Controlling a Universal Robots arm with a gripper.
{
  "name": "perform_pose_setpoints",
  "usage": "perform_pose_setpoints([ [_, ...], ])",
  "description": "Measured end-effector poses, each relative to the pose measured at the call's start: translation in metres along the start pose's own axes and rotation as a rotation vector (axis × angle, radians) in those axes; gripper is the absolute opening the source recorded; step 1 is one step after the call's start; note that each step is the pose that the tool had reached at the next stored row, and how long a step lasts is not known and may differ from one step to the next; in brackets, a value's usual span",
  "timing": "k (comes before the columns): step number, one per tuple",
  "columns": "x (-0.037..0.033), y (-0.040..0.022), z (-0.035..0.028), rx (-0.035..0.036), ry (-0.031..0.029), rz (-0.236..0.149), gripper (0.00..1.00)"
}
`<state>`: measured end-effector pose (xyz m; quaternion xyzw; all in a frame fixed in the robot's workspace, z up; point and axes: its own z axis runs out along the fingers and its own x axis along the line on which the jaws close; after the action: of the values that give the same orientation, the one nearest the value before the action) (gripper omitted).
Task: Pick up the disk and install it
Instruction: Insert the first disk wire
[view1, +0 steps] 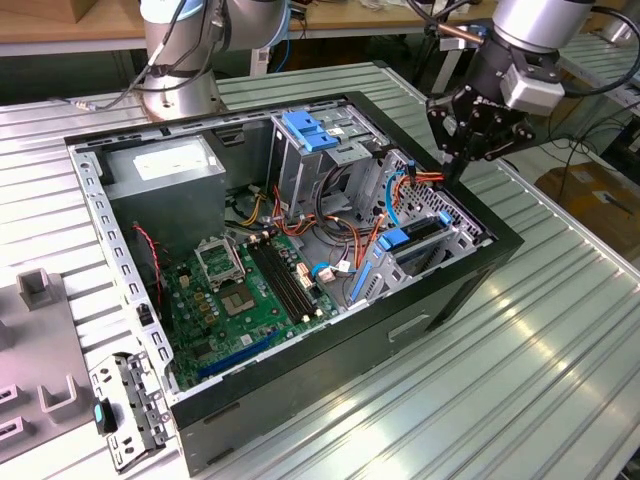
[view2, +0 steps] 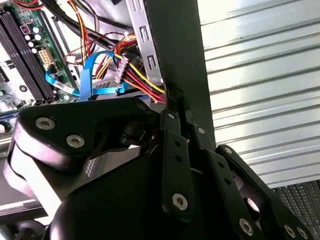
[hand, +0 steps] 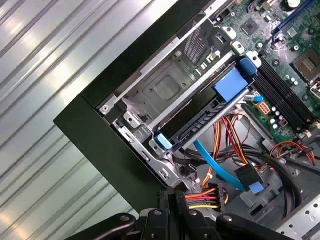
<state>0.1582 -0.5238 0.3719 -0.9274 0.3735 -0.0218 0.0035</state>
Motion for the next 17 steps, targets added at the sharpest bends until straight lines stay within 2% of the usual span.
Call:
perform_pose_setpoints([
  [1,-0.0057,0.0055,-0.0003,-0.0005,0.0003,0.011,0.17],
  [6,-0.0074,0.0071,-0.0004,-0.0008,0.0005,0.019,0.17],
  [17,-0.0074,0.0072,-0.0001,-0.0061,0.0037,0.160,0.17],
])
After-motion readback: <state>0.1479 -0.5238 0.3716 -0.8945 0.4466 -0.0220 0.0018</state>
